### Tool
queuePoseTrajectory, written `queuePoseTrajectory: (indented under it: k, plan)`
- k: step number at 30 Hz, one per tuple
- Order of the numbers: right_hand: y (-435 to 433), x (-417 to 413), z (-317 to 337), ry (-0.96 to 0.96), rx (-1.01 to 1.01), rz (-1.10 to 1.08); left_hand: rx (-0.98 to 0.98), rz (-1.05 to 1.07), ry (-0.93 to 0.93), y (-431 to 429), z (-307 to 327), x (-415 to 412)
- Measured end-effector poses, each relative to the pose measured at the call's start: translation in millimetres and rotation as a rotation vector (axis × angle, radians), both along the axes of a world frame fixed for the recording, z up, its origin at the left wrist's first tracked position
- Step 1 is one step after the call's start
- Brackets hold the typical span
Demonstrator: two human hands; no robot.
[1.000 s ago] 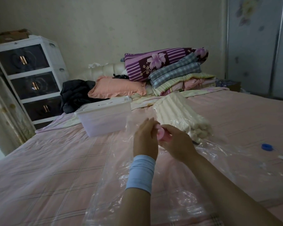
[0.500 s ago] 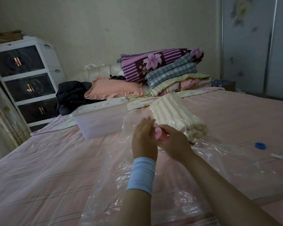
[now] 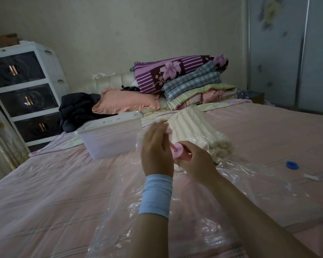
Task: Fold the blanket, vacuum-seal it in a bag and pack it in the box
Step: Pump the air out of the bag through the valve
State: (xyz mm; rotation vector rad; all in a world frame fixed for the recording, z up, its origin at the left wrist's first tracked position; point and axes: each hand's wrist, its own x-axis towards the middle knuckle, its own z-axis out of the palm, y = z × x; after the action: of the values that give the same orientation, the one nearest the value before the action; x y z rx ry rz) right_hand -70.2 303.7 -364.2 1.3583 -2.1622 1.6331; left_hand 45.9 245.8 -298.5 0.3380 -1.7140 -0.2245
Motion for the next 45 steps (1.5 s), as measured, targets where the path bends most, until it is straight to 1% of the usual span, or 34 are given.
queuePoseTrajectory:
  k: [2,3,4,5,6,8,10,11,12,13,14,16,18,19,20,21,22,24,26,27,28,29,30,32,34,35,36,38,40,42,44,45]
  plan:
    - [0,3,1,0.006,0.014,0.017,0.118,-0.064,-0.256,-2,-20,-3]
    - [0,4,1,0.003,0.019,0.024,0.153,-0.067,-0.340,-2,-22,-3]
    - [0,5,1,0.002,0.018,0.023,0.152,-0.040,-0.376,-2,-19,-1]
    - [0,3,0,0.006,0.006,0.018,0.107,0.008,-0.358,-1,-12,1]
    - [1,2,1,0.008,-0.002,0.007,0.024,0.062,-0.288,2,-2,5]
    - [3,-2,2,-0.014,-0.012,0.008,-0.137,0.135,-0.058,7,18,11]
    - [4,-3,3,-0.034,-0.011,0.026,-0.195,0.172,0.151,9,35,14]
    - [4,-3,2,-0.037,-0.009,0.030,-0.203,0.179,0.208,10,40,15]
    - [4,-3,1,-0.032,-0.007,0.028,-0.205,0.173,0.219,9,39,14]
    - [4,-2,0,-0.021,-0.009,0.024,-0.198,0.144,0.188,8,34,12]
    - [3,-2,-1,-0.008,-0.010,0.015,-0.165,0.099,0.112,7,26,10]
    - [2,-1,-1,0.004,-0.001,0.003,-0.025,0.024,-0.151,5,3,8]
    - [1,2,0,0.003,0.024,0.010,0.089,0.002,-0.409,1,-12,7]
    - [1,3,0,0.007,0.026,0.014,0.102,0.007,-0.469,0,-12,7]
    - [1,3,0,0.015,0.018,0.014,0.083,0.021,-0.477,0,-7,8]
    - [1,3,0,0.020,0.009,0.013,0.034,0.034,-0.434,1,-1,10]
    - [1,1,0,0.015,0.004,0.011,-0.032,0.045,-0.343,3,8,12]
    - [3,-2,2,-0.027,-0.004,0.018,-0.156,0.061,-0.103,8,26,17]
    - [4,-3,2,-0.046,-0.006,0.031,-0.210,0.097,0.099,11,38,22]
    - [5,-3,1,-0.043,-0.001,0.034,-0.211,0.113,0.153,13,42,21]
    - [4,-2,0,-0.037,0.001,0.039,-0.210,0.126,0.169,12,41,20]
    - [4,-2,-1,-0.028,0.001,0.036,-0.207,0.121,0.145,11,37,16]
    - [4,-2,-2,-0.020,-0.003,0.029,-0.192,0.092,0.080,11,30,13]
    - [3,-2,-2,-0.008,-0.006,0.014,-0.091,-0.010,-0.146,9,7,9]
    - [3,1,-1,0.001,0.024,0.022,0.050,-0.063,-0.375,3,-14,6]
    - [2,3,-2,0.010,0.034,0.022,0.090,-0.055,-0.430,2,-19,7]
    - [2,5,-2,0.019,0.025,0.019,0.092,-0.029,-0.434,1,-17,8]
    - [2,4,-2,0.020,0.004,0.010,-0.025,0.037,-0.312,2,-4,11]
    - [4,1,1,-0.022,-0.005,0.013,-0.155,0.062,-0.096,10,19,15]
    - [5,-1,1,-0.055,-0.008,0.023,-0.202,0.087,0.081,16,39,20]
    - [6,-1,0,-0.057,-0.003,0.027,-0.198,0.109,0.155,19,44,18]
    - [5,-1,-1,-0.049,0.000,0.026,-0.189,0.115,0.143,17,38,16]
